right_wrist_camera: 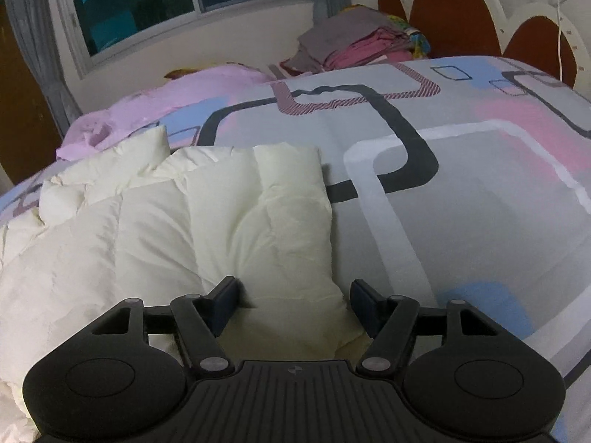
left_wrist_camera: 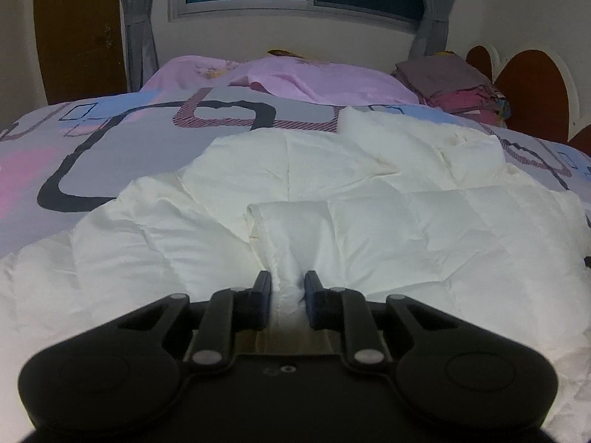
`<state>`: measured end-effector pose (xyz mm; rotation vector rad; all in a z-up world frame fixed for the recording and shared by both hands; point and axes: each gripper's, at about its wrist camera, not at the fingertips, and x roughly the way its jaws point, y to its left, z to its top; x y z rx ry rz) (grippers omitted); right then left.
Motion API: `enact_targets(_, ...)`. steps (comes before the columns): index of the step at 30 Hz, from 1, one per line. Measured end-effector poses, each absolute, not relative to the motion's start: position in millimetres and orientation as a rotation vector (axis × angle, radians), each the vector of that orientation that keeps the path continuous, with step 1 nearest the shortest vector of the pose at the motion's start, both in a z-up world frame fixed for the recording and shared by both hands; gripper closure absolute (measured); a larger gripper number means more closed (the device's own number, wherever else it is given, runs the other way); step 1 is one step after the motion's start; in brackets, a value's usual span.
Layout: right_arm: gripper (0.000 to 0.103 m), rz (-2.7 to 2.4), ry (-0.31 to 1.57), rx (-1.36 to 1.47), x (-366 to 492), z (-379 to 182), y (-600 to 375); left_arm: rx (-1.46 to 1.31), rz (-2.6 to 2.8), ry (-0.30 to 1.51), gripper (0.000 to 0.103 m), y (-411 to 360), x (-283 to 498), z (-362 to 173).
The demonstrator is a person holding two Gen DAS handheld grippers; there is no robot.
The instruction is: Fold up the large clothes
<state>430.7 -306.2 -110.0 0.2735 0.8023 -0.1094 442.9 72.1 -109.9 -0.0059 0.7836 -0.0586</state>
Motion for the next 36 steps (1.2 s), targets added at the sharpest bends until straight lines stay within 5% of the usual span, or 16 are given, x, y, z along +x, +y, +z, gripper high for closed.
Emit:
enact_targets(2,0.036,-0.123,0.752,0.273,417,-94,-310,-0.002,-0.017,0.767,0.042,80,428,-100)
enact_targets(3,0.036,-0.120,0.736,0.276,410,-87,-312,-0.010,0.001,0.734,0.014,87,416,-95)
enact_targets(7,0.036,-0.100,0.705,0.299,376,-68,-315,-0.081,0.060,0.730,0.036,131,364,-87)
enact_targets(17,0.036,-0.045,0.738,0.271,345,-63,-285,-0.405,0.401,0.752,0.038,261,251,-103)
enact_targets(29,0.036,-0.054,0.694,0.224,353,-43,-244,-0.885,0.555,0.503,0.041,366,226,-119)
enact_targets(32,0.036,-0.092,0.696,0.226,353,-41,-241,-0.917,0.578,0.475,0.055,378,228,-122)
enact_targets(34,0.036,-0.105,0.703,0.233,353,-40,-240,-0.917,0.591,0.472,0.082,387,229,-125)
enact_targets(36,0.036,-0.113,0.705,0.232,353,-38,-238,-0.889,0.568,0.461,0.096,387,233,-119)
